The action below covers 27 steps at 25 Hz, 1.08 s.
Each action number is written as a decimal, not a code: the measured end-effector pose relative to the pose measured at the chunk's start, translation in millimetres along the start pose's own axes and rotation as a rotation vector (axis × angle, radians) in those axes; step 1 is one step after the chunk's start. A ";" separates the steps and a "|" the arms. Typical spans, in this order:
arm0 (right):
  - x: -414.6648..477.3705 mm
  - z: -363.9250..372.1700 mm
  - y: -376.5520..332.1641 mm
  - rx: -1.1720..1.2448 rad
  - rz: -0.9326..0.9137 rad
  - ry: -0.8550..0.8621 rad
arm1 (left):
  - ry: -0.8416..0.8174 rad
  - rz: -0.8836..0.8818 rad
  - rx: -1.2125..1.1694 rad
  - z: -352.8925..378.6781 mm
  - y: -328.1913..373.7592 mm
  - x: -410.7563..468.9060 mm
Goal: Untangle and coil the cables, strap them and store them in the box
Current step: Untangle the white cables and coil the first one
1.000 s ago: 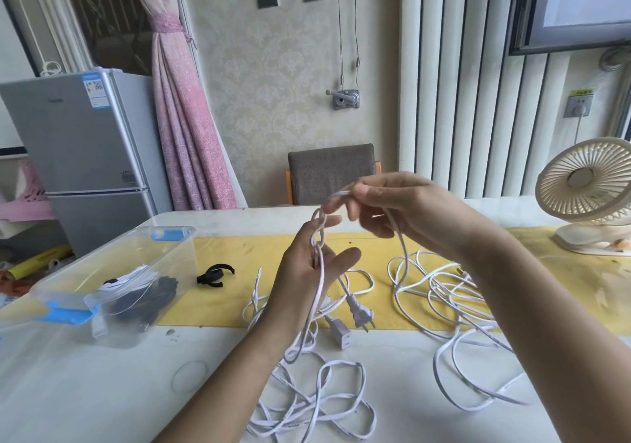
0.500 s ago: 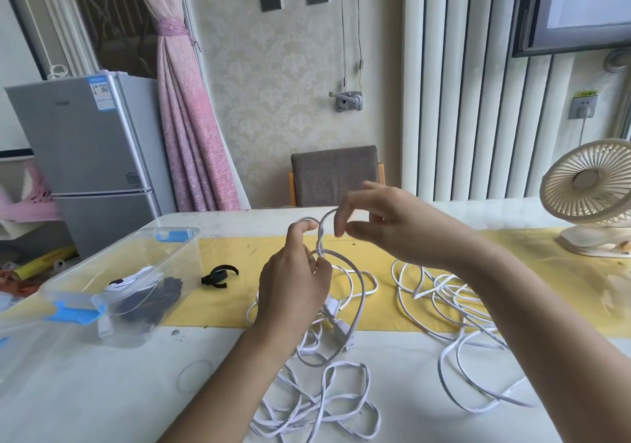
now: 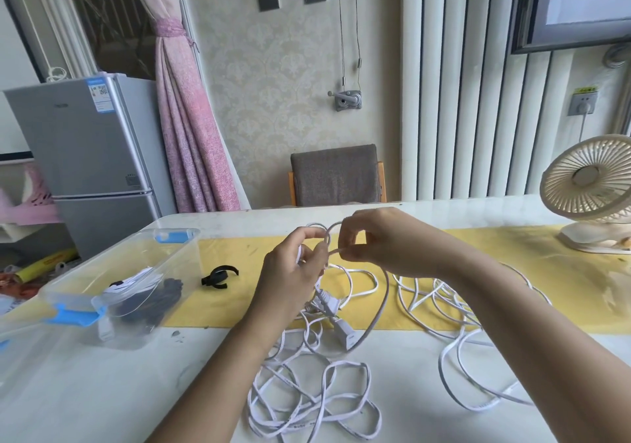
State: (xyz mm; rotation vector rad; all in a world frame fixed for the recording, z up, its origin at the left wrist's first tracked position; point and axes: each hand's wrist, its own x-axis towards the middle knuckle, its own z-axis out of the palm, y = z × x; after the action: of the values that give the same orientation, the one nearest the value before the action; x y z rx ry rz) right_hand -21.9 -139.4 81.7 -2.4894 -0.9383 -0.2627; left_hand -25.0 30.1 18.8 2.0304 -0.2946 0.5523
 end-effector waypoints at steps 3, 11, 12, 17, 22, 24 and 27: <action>-1.9 -11.4 0.9 0.261 0.054 0.061 | -0.008 0.035 0.077 -7.2 -7.6 2.3; -8.2 -29.1 15.3 0.656 0.070 0.153 | -0.208 -0.175 -0.521 -4.5 1.8 2.5; -7.0 -26.4 14.9 0.646 0.078 0.152 | -0.212 -0.170 -0.536 -2.4 2.3 1.7; -2.4 -18.9 11.8 0.637 0.065 0.246 | -0.217 -0.207 -0.543 4.0 13.4 -4.0; -2.4 -18.0 14.7 1.087 -0.023 0.275 | -0.131 -0.370 -0.587 -0.3 11.0 0.1; -1.5 -12.9 16.3 1.153 -0.046 0.227 | -0.148 -0.516 -0.666 2.9 8.8 1.3; 0.7 -6.8 18.6 1.171 -0.047 0.214 | -0.227 -0.659 -0.851 9.2 7.8 0.2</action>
State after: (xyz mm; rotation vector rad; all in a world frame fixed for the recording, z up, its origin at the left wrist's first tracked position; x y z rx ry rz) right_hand -9.2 -154.6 81.3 -1.3345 -0.7323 0.0277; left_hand -25.7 18.3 20.9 1.2337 0.0298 -0.2097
